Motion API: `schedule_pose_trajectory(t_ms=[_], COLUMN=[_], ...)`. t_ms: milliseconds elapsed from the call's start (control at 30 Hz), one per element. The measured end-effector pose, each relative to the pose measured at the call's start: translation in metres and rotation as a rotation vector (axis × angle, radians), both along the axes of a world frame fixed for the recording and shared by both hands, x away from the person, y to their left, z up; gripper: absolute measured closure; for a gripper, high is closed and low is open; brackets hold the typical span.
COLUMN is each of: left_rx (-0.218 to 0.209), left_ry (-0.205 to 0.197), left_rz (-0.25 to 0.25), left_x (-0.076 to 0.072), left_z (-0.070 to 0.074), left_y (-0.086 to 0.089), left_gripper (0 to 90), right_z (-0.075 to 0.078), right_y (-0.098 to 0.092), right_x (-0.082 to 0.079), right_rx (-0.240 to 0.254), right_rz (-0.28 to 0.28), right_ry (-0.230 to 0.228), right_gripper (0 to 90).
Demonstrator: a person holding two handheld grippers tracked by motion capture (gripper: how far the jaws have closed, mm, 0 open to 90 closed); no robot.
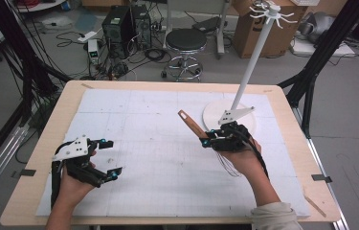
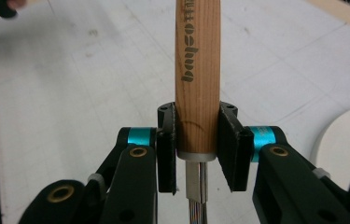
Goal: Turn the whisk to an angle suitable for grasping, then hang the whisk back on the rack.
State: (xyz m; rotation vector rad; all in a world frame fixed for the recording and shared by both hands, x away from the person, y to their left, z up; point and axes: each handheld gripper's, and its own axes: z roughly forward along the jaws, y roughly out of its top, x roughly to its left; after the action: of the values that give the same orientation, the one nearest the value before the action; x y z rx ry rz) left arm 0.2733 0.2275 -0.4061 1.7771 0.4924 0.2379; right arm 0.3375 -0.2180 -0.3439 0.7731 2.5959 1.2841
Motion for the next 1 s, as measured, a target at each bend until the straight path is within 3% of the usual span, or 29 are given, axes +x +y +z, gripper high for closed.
schedule_pose_trajectory(t_ms=[100,267,467,700,1000], left_rx=[0.003,0.004,0.005,-0.001,0.012], left_ry=[-0.004,-0.007,-0.008,-0.005,0.001], left_rz=[-0.003,-0.001,0.000,0.000,-0.004], left_x=[-0.001,-0.001,0.000,0.000,0.002], left_z=[0.001,0.002,0.002,0.002,0.002], left_y=[0.000,0.000,0.000,0.000,-0.005], left_gripper=[1.8,1.7,1.8,1.7,1.8], right_z=[0.005,0.007,0.013,0.026,0.040], right_y=[-0.007,-0.010,-0.017,-0.037,-0.051], right_x=[-0.002,-0.004,-0.007,-0.008,-0.013], right_rx=[0.054,0.071,0.128,0.243,0.239], right_rz=[-0.001,-0.005,-0.010,-0.073,-0.113], right_ry=[-0.017,-0.029,-0.053,-0.120,-0.183], right_gripper=[71.2,71.1,71.1,71.1,71.1])
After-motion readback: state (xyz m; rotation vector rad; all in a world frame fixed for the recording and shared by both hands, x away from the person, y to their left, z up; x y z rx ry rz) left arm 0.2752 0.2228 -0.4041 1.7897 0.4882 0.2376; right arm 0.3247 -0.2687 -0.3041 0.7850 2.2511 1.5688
